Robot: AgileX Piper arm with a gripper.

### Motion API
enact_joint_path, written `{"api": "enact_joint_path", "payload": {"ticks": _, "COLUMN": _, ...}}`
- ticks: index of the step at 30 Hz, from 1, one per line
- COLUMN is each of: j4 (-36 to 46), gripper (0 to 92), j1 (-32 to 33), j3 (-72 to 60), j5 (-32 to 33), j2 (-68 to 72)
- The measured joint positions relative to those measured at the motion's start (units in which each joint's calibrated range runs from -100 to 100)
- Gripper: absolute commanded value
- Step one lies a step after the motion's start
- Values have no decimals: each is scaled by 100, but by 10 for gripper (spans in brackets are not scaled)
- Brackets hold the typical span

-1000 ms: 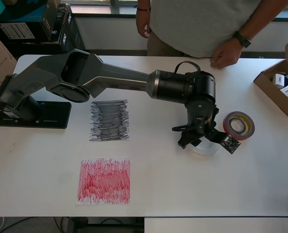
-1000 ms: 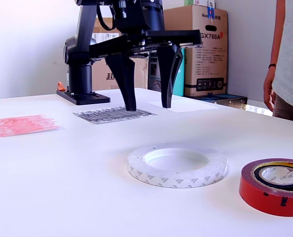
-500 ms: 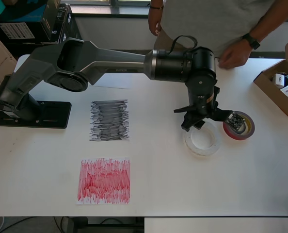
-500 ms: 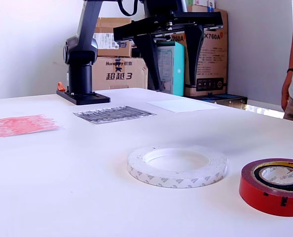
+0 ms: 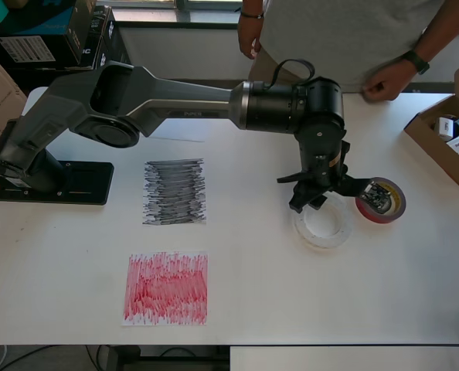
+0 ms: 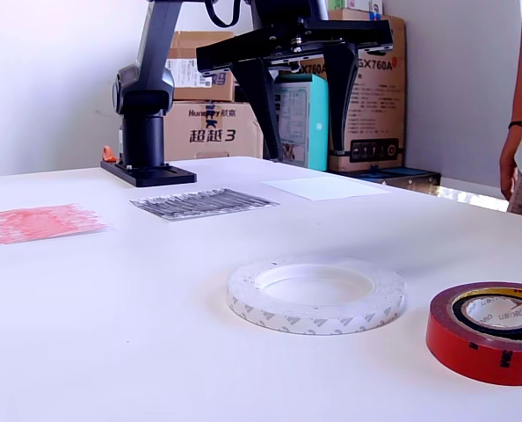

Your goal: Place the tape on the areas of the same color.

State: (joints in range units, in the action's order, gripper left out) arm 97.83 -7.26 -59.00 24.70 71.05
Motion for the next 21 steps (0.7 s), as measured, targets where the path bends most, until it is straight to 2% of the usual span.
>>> {"api": "enact_joint_path", "payload": {"ticks": 10, "j4": -1058, "gripper": 539, "j1": -94, "j3": 652, "j5": -417, "j2": -1094}}
{"api": "enact_joint_path", "payload": {"ticks": 21, "j4": -2846, "gripper": 538, "j1": -397, "j3": 2959, "j5": -509, "j2": -2447}}
